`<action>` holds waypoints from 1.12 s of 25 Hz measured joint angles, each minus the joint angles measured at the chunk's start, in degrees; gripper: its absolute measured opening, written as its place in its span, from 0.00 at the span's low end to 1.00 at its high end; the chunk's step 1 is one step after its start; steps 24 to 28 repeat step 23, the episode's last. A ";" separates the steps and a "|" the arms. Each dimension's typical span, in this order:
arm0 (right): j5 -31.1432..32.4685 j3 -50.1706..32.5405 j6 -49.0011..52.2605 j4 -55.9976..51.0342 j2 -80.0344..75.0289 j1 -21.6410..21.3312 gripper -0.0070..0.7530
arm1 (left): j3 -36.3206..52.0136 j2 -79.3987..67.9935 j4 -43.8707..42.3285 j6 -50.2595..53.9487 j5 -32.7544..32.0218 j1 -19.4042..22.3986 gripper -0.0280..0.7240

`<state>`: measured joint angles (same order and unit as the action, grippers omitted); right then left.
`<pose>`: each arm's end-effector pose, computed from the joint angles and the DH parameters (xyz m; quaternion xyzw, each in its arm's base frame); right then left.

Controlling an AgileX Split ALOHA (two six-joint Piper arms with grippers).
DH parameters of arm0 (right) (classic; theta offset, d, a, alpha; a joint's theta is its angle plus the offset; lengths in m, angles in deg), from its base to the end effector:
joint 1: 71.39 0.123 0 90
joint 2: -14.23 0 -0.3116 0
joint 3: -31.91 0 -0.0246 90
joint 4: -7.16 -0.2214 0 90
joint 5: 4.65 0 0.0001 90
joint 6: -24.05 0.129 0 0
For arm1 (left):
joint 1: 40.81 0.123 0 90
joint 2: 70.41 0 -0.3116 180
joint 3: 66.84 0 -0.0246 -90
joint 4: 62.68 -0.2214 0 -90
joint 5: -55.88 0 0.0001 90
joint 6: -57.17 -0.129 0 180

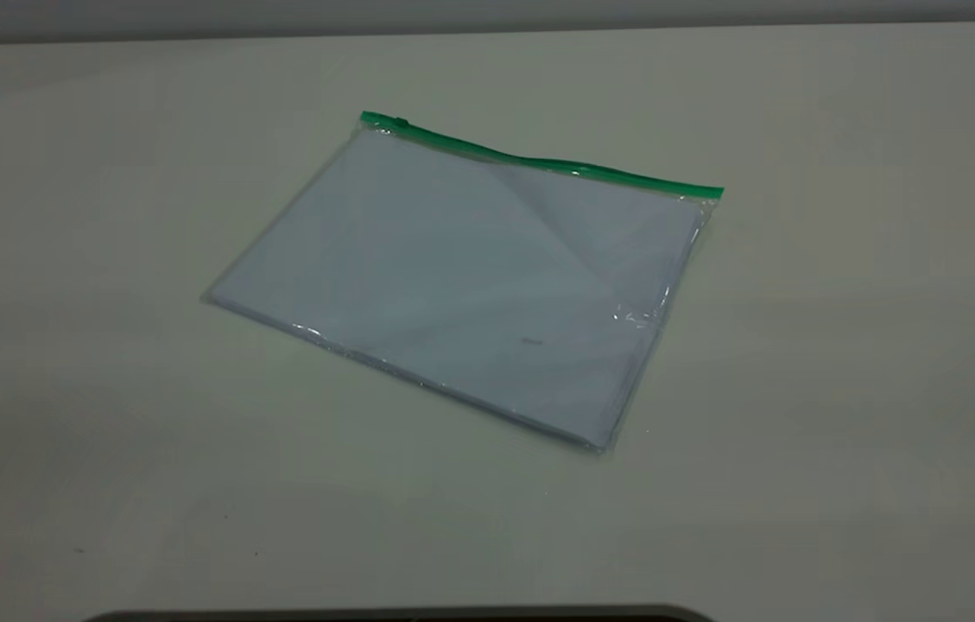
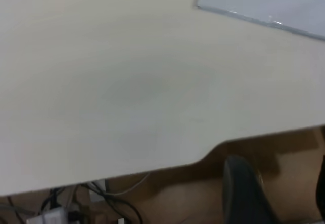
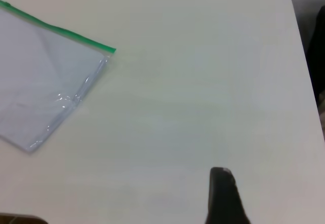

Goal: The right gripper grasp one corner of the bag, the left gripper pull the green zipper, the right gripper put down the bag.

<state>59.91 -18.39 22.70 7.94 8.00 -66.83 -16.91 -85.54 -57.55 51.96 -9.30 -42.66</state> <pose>-0.0280 -0.0038 0.2327 -0.0444 0.8696 0.0070 0.4917 -0.0125 -0.0101 0.2370 0.0558 0.9046 -0.0324 0.4214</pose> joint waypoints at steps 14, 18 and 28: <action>0.00 0.00 0.06 0.11 0.05 -0.06 0.67 | 0.00 9.10 -0.02 0.14 -0.15 6.57 0.59; 0.00 0.00 0.06 0.11 0.05 -0.06 0.67 | 0.00 9.10 -0.02 0.14 -0.15 6.57 0.59; 0.00 0.00 0.06 0.15 0.05 -0.06 0.67 | 0.00 9.10 -0.02 0.14 -0.15 6.57 0.59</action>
